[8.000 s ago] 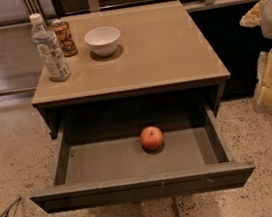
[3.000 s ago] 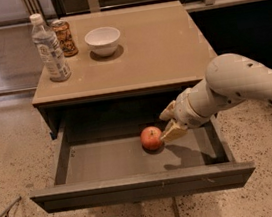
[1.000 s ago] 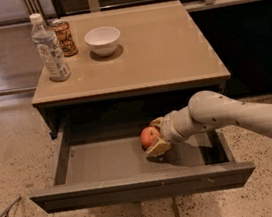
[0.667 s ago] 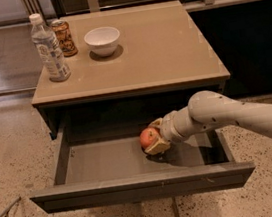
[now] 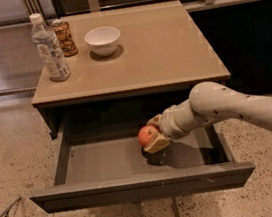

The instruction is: Pick apple from top drawer and place on counter

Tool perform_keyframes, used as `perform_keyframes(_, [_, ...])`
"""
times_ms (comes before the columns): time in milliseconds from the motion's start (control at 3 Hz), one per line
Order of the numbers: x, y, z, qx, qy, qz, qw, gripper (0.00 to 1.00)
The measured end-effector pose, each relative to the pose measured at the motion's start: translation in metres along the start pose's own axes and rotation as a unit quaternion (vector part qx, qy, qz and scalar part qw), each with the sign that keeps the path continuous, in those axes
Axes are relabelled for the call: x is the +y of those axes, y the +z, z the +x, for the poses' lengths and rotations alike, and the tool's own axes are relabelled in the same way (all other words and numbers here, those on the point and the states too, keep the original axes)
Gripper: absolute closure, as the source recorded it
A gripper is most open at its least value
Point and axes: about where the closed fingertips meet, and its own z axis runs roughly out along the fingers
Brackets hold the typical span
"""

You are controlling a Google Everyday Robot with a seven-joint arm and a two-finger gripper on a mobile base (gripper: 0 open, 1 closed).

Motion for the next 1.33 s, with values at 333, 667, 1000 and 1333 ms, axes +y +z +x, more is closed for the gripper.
perform_keyframes(333, [-0.003, -0.045, -0.044, -0.003, 0.004, -0.009, 0.9999, 1.0])
perform_keyframes(667, [-0.018, -0.101, -0.108, -0.006, -0.015, 0.006, 0.9998, 1.0])
perform_keyframes(1000, [-0.018, -0.101, -0.108, -0.006, -0.015, 0.006, 0.9998, 1.0])
perform_keyframes(1333, [-0.027, -0.115, -0.125, 0.002, -0.029, 0.021, 0.9994, 1.0])
